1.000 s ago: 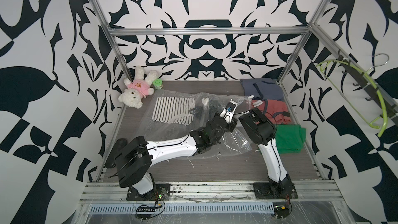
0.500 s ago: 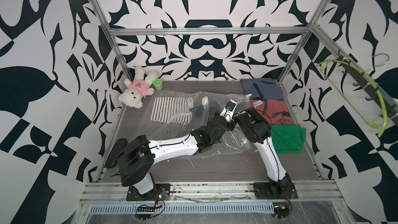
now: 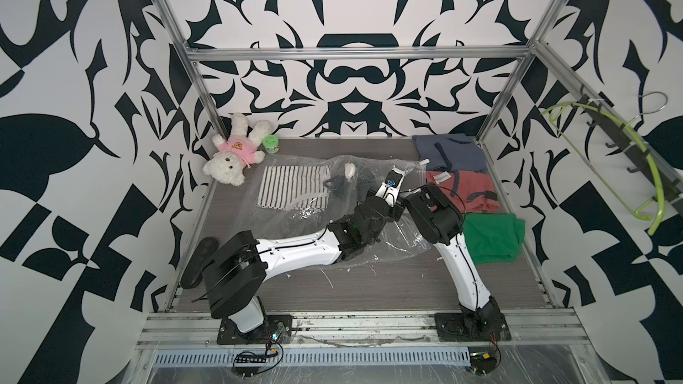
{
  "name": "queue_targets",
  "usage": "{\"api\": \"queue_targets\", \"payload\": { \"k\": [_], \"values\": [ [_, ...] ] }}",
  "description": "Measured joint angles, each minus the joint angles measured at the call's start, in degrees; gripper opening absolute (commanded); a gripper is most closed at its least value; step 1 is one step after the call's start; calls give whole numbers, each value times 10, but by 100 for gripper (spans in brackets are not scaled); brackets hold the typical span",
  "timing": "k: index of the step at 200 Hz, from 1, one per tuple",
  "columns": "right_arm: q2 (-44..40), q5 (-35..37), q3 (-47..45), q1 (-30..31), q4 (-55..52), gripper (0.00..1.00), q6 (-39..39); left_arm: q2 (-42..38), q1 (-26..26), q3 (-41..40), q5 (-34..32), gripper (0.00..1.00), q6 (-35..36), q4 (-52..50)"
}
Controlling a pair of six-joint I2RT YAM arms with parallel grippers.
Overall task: Take the tank top out of the vacuum bag
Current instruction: Take out the tank top from the vacuum bag.
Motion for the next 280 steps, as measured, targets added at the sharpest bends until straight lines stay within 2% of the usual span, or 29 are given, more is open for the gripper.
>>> {"api": "queue_targets", "payload": {
  "k": [13, 35, 121, 202, 280],
  "values": [
    [0, 8, 5, 0, -23, 17, -3, 0, 0, 0, -1, 0, 0, 2],
    [2, 11, 15, 0, -46, 0, 4, 0, 0, 1, -5, 0, 0, 6],
    [-3, 7, 9, 3, -46, 0, -2, 0, 12, -1, 5, 0, -23, 5],
    [-88, -15, -89, 17, -24, 0, -75, -4, 21, -2, 11, 0, -33, -26],
    [-161, 24, -195, 23, -23, 0, -108, -4, 25, -3, 9, 0, -35, -38]
  ]
}}
